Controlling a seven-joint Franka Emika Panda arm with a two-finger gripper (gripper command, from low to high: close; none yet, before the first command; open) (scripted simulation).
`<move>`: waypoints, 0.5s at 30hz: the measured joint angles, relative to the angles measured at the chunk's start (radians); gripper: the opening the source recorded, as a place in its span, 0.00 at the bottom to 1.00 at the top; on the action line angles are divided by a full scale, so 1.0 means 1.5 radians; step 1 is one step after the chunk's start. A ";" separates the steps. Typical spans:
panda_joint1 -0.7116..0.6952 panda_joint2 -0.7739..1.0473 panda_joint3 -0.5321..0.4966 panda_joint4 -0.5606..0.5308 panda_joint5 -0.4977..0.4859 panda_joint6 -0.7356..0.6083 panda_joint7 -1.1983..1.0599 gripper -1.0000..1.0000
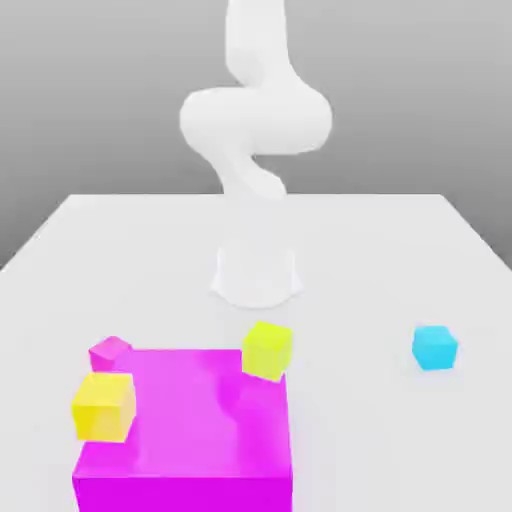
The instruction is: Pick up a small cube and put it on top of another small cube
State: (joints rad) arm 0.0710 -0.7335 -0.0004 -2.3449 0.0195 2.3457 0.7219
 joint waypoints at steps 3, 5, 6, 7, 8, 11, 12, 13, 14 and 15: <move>0.061 0.056 0.000 -0.037 0.013 0.038 -0.062 0.50; 0.098 0.091 0.004 -0.061 0.023 0.062 -0.104 0.50; 0.114 0.109 0.007 -0.073 0.029 0.074 -0.125 0.50; 0.133 0.127 0.010 -0.085 0.034 0.086 -0.145 0.50; 0.150 0.144 0.013 -0.097 0.038 0.098 -0.166 0.50; 0.201 0.197 0.025 -0.132 0.051 0.134 -0.226 0.50; 0.217 0.215 0.031 -0.144 0.055 0.146 -0.245 0.50; 0.234 0.232 0.036 -0.156 0.059 0.158 -0.265 0.50; 0.250 0.250 0.041 -0.168 0.062 0.170 -0.284 0.50; 0.265 0.267 0.048 -0.179 0.065 0.182 -0.303 0.50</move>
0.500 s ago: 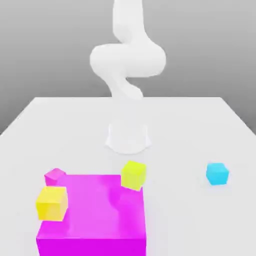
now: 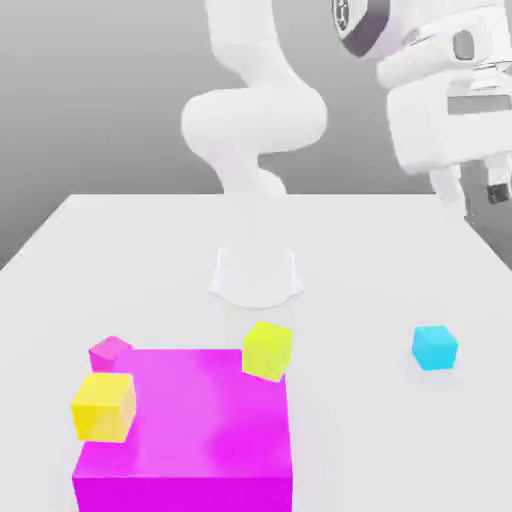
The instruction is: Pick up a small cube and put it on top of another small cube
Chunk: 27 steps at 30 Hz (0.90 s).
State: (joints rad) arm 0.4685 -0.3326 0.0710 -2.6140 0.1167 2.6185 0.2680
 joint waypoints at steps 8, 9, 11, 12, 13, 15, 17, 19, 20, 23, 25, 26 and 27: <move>0.103 0.140 0.065 -0.095 -0.008 0.098 -0.129 0.50; 0.113 0.157 0.074 -0.107 -0.016 0.110 -0.140 0.50; 0.142 0.192 0.092 -0.131 -0.042 0.135 -0.155 0.50; 0.154 0.210 0.097 -0.143 -0.061 0.148 -0.159 0.50; 0.171 0.230 0.094 -0.148 -0.083 0.163 -0.153 0.50; 0.171 0.276 0.075 -0.146 -0.127 0.199 -0.129 0.50; 0.193 0.324 0.042 -0.138 -0.166 0.236 -0.103 0.50; 0.221 0.372 0.007 -0.129 -0.191 0.275 -0.084 0.50; 0.238 0.395 -0.009 -0.125 -0.190 0.295 -0.084 0.00; 0.238 0.395 -0.009 -0.125 -0.191 0.294 -0.083 0.00; 0.237 0.395 -0.009 -0.125 -0.192 0.294 -0.082 0.00; 0.245 0.407 -0.017 -0.123 -0.195 0.303 -0.079 0.00; 0.243 0.401 -0.015 -0.124 -0.195 0.299 -0.080 0.00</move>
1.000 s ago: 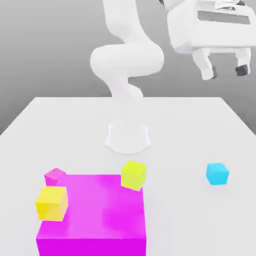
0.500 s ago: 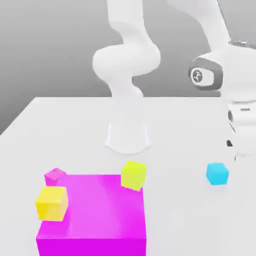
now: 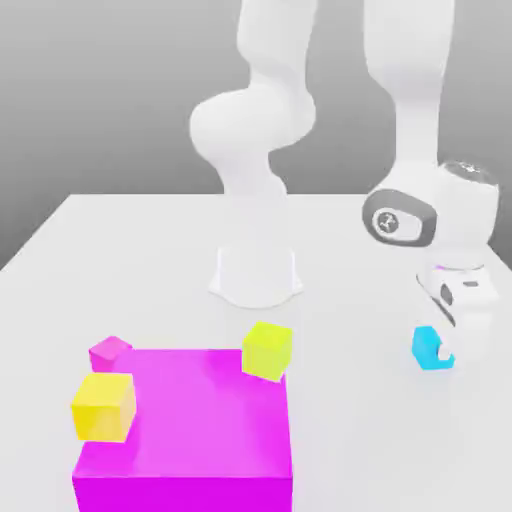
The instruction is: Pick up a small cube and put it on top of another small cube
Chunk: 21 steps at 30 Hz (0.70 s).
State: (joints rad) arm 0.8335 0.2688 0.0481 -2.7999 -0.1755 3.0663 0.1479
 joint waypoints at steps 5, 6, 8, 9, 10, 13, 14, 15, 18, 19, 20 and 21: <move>-0.030 -0.103 0.046 -0.020 0.064 -0.083 -0.049 0.00; -0.031 -0.127 0.051 -0.024 0.082 -0.102 -0.061 0.00; -0.035 -0.172 0.046 -0.030 0.111 -0.141 -0.096 0.00; -0.043 -0.191 0.034 -0.030 0.121 -0.160 -0.119 0.00; -0.062 -0.209 0.019 -0.029 0.126 -0.180 -0.142 0.00; -0.096 -0.263 -0.024 -0.025 0.126 -0.237 -0.205 0.00; -0.108 -0.281 -0.041 -0.024 0.121 -0.256 -0.224 0.00; -0.123 -0.298 -0.056 -0.022 0.116 -0.275 -0.241 0.00; -0.170 -0.351 -0.102 -0.018 0.092 -0.331 -0.290 0.00; -0.186 -0.369 -0.117 -0.016 0.082 -0.350 -0.306 0.00; -0.203 -0.386 -0.131 -0.015 0.072 -0.369 -0.320 0.00; -0.221 -0.404 -0.145 -0.013 0.062 -0.388 -0.335 0.00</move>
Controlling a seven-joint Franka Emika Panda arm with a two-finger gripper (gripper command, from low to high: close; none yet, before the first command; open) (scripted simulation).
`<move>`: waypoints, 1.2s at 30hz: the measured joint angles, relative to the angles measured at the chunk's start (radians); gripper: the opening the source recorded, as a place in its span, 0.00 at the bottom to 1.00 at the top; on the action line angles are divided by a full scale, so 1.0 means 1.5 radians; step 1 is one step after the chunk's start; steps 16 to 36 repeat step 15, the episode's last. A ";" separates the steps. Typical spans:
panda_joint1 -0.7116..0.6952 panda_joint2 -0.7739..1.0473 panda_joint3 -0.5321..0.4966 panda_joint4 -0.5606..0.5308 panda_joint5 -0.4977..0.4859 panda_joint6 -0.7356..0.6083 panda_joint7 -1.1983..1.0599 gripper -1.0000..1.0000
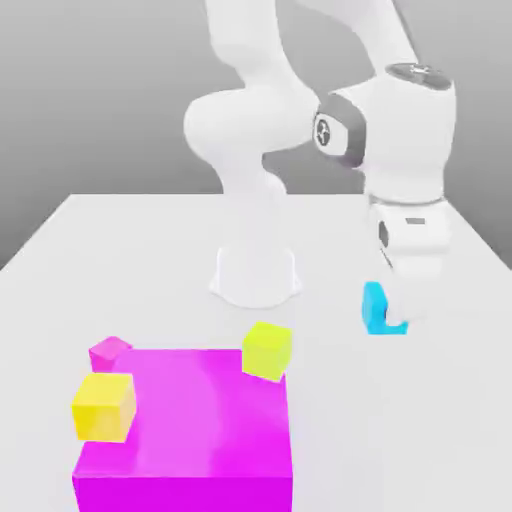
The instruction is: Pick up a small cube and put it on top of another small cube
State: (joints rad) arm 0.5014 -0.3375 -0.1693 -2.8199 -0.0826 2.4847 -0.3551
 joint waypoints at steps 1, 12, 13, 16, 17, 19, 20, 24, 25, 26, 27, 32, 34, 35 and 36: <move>-0.018 -0.018 -0.014 0.001 -0.011 -0.019 -0.014 0.00; -0.112 -0.002 -0.105 -0.028 -0.069 0.029 -0.100 1.00; -0.112 -0.002 -0.105 -0.028 -0.069 0.029 -0.100 1.00; -0.112 -0.002 -0.105 -0.028 -0.069 0.029 -0.100 1.00; -0.112 -0.002 -0.105 -0.028 -0.069 0.029 -0.100 1.00; -0.112 -0.002 -0.105 -0.028 -0.069 0.029 -0.100 1.00; -0.112 -0.002 -0.105 -0.028 -0.069 0.029 -0.100 1.00; -0.112 -0.002 -0.105 -0.028 -0.069 0.029 -0.100 1.00; -0.112 -0.002 -0.105 -0.028 -0.069 0.029 -0.100 1.00; -0.112 -0.002 -0.105 -0.028 -0.069 0.029 -0.100 1.00; -0.112 -0.002 -0.105 -0.028 -0.069 0.029 -0.100 1.00; -0.112 -0.002 -0.105 -0.028 -0.069 0.029 -0.100 1.00; -0.112 -0.002 -0.105 -0.028 -0.069 0.029 -0.100 1.00; -0.112 -0.002 -0.105 -0.028 -0.069 0.029 -0.100 1.00; -0.112 -0.002 -0.105 -0.028 -0.069 0.029 -0.100 1.00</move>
